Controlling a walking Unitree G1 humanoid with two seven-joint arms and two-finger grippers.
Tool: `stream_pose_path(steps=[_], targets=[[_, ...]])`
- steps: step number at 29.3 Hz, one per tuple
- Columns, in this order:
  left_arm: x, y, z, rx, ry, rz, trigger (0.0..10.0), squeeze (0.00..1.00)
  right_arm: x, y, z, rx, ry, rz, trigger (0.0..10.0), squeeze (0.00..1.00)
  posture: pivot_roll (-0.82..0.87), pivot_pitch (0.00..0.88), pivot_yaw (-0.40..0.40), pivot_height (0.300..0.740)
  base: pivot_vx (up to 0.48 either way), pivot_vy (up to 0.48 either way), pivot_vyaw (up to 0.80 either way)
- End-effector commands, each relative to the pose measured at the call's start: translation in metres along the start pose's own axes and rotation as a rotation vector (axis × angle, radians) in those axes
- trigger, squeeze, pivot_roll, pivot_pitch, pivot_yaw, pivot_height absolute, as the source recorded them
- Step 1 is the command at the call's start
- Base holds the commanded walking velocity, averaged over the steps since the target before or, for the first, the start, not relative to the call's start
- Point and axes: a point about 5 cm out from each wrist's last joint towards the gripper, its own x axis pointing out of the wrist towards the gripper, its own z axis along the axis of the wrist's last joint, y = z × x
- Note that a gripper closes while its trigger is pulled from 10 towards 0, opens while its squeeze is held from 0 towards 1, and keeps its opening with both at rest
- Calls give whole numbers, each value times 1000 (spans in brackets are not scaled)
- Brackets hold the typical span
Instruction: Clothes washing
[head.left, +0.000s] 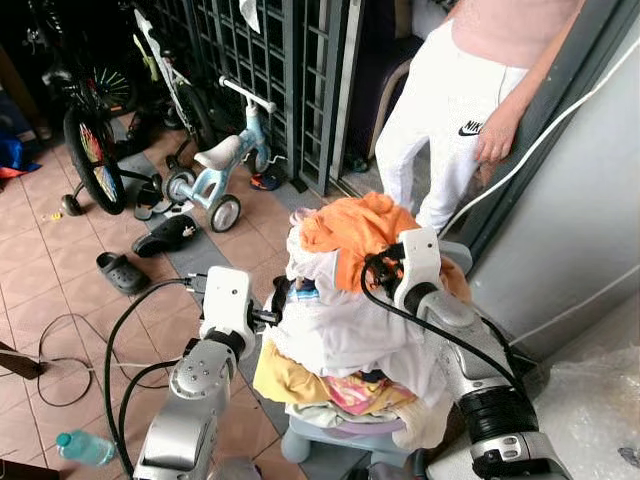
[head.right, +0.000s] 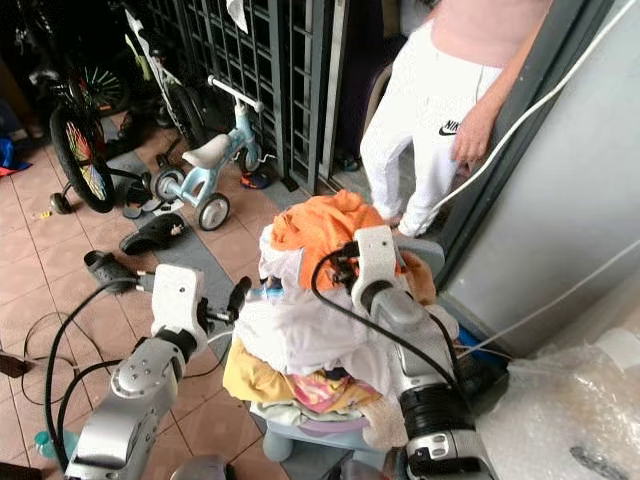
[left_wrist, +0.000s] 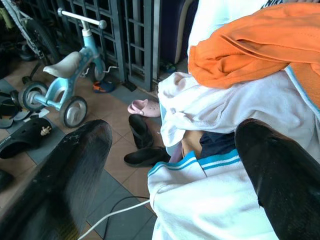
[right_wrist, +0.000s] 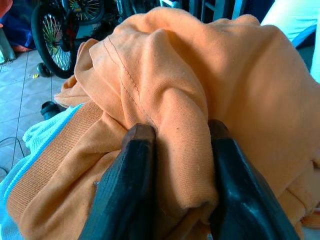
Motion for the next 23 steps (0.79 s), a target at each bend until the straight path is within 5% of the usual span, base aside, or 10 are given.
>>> stream_pose_path(steps=[1, 11, 16, 23], targets=[[3, 2, 1, 10, -7, 1, 10000, 0, -10, -7, 16, 29, -104, -12, 0, 0, 11, 0, -25, 740, 0, 0, 0], [8, 4, 3, 15, -43, 42, 10000, 0, -20, -4, 62, 1, -334, -3, 0, 0, 8, 0, -41, 740, 0, 0, 0], [8, 8, 4, 1, -58, 82, 10000, 0, -29, -3, 99, -149, -489, -42, 0, 0, -2, 0, -37, 740, 0, 0, 0], [15, 6, 3, 8, -48, 119, 10000, 0, -34, -9, 84, -186, -450, -109, 0, 0, -15, 0, -21, 740, 0, 0, 0]])
